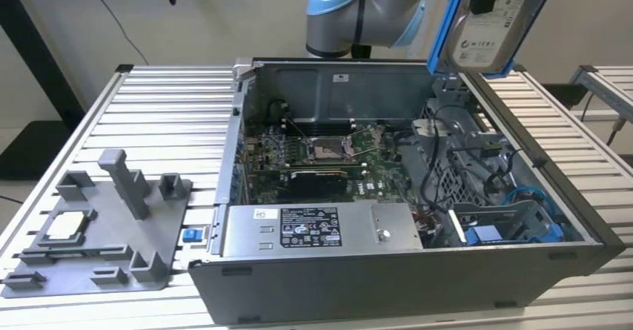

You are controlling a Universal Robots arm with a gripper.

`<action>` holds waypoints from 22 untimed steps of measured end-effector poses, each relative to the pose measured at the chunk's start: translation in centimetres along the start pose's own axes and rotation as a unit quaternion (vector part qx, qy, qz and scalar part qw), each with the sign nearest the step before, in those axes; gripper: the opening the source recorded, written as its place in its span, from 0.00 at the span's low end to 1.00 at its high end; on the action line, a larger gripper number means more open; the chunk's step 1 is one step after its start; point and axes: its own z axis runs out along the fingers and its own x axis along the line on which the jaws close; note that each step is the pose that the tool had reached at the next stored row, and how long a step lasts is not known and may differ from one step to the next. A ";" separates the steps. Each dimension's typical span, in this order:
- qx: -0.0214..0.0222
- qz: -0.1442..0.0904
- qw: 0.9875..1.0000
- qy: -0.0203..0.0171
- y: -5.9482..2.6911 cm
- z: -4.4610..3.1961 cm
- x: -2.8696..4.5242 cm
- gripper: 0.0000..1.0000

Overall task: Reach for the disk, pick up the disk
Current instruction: 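Pick up the disk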

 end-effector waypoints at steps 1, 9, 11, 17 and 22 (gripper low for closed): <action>0.000 0.000 1.000 0.000 0.00 -0.01 0.20 0.00; -0.002 0.000 1.000 0.000 0.00 -0.07 1.97 0.00; -0.002 0.000 1.000 0.000 0.01 -0.09 2.43 0.00; -0.004 0.000 1.000 0.000 0.02 -0.14 3.83 0.00; -0.005 0.000 1.000 0.000 0.04 -0.19 5.09 0.00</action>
